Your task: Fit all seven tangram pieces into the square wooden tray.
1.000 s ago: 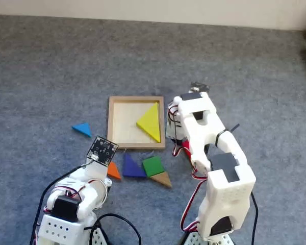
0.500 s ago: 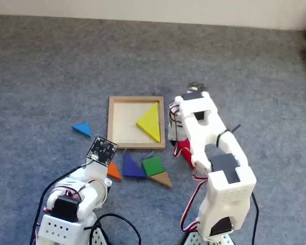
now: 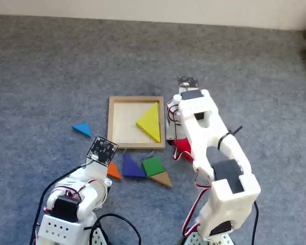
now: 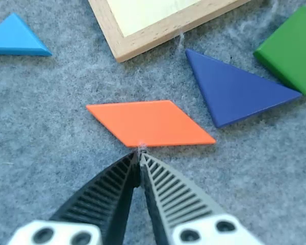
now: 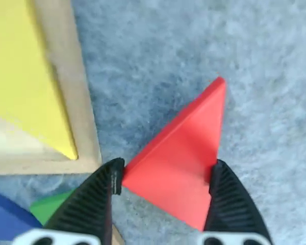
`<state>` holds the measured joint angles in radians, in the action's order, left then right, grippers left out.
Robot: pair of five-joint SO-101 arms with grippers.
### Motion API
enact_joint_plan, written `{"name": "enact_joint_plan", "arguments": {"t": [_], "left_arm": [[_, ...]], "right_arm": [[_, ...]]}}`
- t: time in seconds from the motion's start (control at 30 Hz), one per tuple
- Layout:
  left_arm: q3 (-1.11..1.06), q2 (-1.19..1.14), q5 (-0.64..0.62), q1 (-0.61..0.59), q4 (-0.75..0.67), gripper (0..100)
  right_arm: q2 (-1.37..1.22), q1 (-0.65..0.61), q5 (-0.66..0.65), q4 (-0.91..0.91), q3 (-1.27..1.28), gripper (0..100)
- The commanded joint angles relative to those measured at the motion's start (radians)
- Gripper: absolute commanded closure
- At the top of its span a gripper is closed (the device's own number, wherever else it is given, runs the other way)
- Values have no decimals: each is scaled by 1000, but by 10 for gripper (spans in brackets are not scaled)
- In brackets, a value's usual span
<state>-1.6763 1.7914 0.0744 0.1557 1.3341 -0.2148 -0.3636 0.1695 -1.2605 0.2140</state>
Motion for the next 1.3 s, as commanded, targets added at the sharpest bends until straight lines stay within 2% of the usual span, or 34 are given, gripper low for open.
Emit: {"name": "enact_joint_plan", "arguments": {"t": [0.0, 0.13, 0.37, 0.53, 0.77, 0.87, 1.0, 1.27], "left_arm": [[-21, 45, -6, 15, 0, 993], [-21, 45, -6, 15, 0, 993], [-21, 45, -6, 15, 0, 993], [-21, 45, -6, 15, 0, 993], [-21, 45, -6, 15, 0, 993], [-21, 45, -6, 15, 0, 993], [-21, 45, -6, 15, 0, 993], [-21, 45, -6, 15, 0, 993]], "right_arm": [[87, -12, -78, -4, -36, 915], [113, -22, -147, -2, -36, 915], [145, -44, -377, 62, -64, 917], [143, -53, -525, 180, -111, 918], [142, -147, -690, 452, -107, 918], [134, -188, -730, 542, -105, 918], [91, -226, -763, 561, -108, 918], [73, -174, -761, 556, -107, 918]]}}
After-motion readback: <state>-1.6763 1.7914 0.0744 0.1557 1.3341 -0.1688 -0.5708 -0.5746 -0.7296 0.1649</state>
